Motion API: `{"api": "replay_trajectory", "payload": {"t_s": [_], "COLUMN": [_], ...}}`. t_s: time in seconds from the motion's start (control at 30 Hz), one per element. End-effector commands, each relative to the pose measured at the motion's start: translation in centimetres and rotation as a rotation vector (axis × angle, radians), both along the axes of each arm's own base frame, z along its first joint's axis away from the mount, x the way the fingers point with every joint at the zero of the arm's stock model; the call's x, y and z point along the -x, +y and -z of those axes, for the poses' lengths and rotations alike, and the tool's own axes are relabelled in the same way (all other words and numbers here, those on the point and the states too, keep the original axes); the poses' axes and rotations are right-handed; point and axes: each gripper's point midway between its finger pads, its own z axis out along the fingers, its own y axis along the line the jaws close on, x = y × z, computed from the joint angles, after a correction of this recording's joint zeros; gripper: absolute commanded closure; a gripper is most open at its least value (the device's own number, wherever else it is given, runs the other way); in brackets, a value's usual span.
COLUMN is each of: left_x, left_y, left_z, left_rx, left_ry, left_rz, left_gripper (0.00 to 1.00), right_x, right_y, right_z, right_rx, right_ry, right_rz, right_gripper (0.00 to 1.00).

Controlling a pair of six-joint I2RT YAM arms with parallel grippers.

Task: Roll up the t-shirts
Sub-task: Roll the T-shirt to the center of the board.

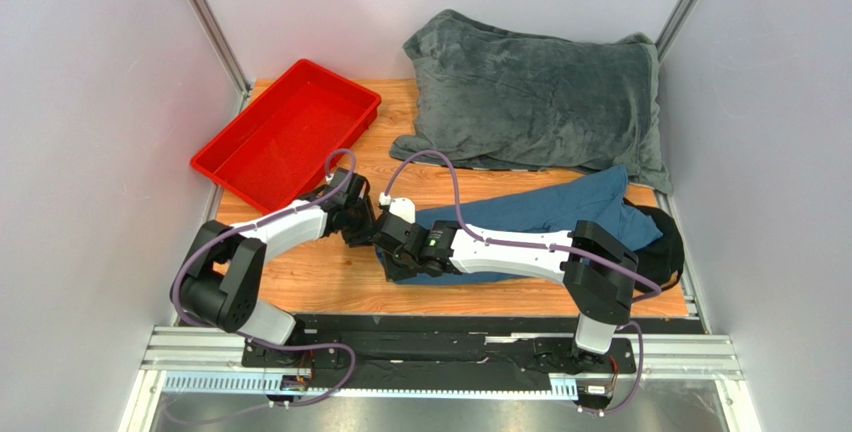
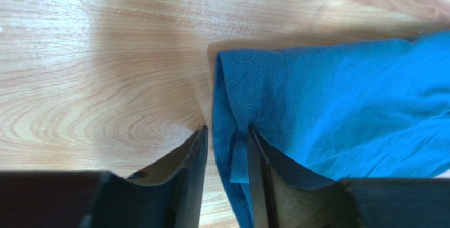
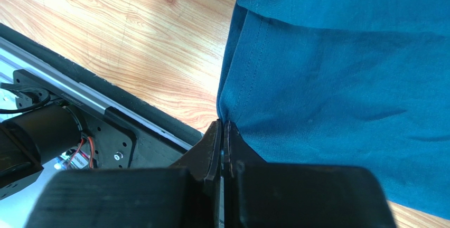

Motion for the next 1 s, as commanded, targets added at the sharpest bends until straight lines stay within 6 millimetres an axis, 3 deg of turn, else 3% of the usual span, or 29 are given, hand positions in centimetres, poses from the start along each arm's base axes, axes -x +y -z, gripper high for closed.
{"api": "replay_trajectory", "payload": {"t_s": [0.0,0.13,0.2,0.33,0.43,0.47,0.53,0.57,0.6,0.67,0.7,0.77,0.83,0.97], "left_x": [-1.2,-1.4,-1.6,-1.9,-1.8,-1.7,-1.6,-1.9,-1.7,-2.4,-2.3,-2.8,-2.4,-1.5], "left_y": [0.0,0.5,0.5,0.3,0.7,0.9,0.5,0.0,-0.9,-2.1,-2.8,-4.1,-5.2,-5.6], "left_z": [-0.3,-0.6,-0.9,-3.5,-5.7,-6.3,-7.9,-8.6,-9.1,-9.9,-9.3,-9.4,-8.1,-4.8], "left_rx": [-0.038,-0.065,-0.067,-0.04,-0.04,-0.044,-0.011,0.019,0.062,0.113,0.139,0.178,0.187,0.172], "left_ry": [-0.024,-0.033,-0.046,-0.132,-0.188,-0.194,-0.23,-0.253,-0.251,-0.261,-0.227,-0.214,-0.163,-0.063], "left_rz": [-0.03,-0.038,-0.025,0.005,0.029,0.033,0.057,0.064,0.088,0.1,0.114,0.116,0.136,0.103], "left_gripper": [0.63,0.84,0.84,0.64,0.57,0.57,0.63,0.66,0.71,0.79,0.85,0.93,0.98,1.0], "right_x": [-0.4,-0.5,-0.4,-0.4,-1.1,-1.6,-2.7,-4.2,-5.1,-7.8,-8.7,-10.6,-11.6,-12.1], "right_y": [0.8,0.8,0.9,0.6,-0.2,-0.5,-1.3,-2.2,-2.7,-4.3,-4.7,-5.6,-6.1,-6.7], "right_z": [-3.4,-3.5,-3.2,-3.2,-4.5,-5.1,-5.3,-5.1,-4.9,-4.4,-3.8,-2.8,-1.1,1.8], "right_rx": [-0.092,-0.095,-0.091,-0.079,-0.062,-0.059,-0.051,-0.046,-0.043,-0.04,-0.03,-0.025,0.009,0.058], "right_ry": [-0.037,-0.048,-0.043,-0.059,-0.111,-0.135,-0.144,-0.14,-0.131,-0.113,-0.107,-0.088,-0.063,-0.024], "right_rz": [-0.005,-0.007,-0.019,-0.043,-0.038,-0.031,0.0,0.046,0.071,0.149,0.17,0.213,0.233,0.254], "right_gripper": [1.0,1.0,0.98,0.65,0.5,0.5,0.57,0.64,0.78,0.89,0.95,0.97,1.0,1.0]}}
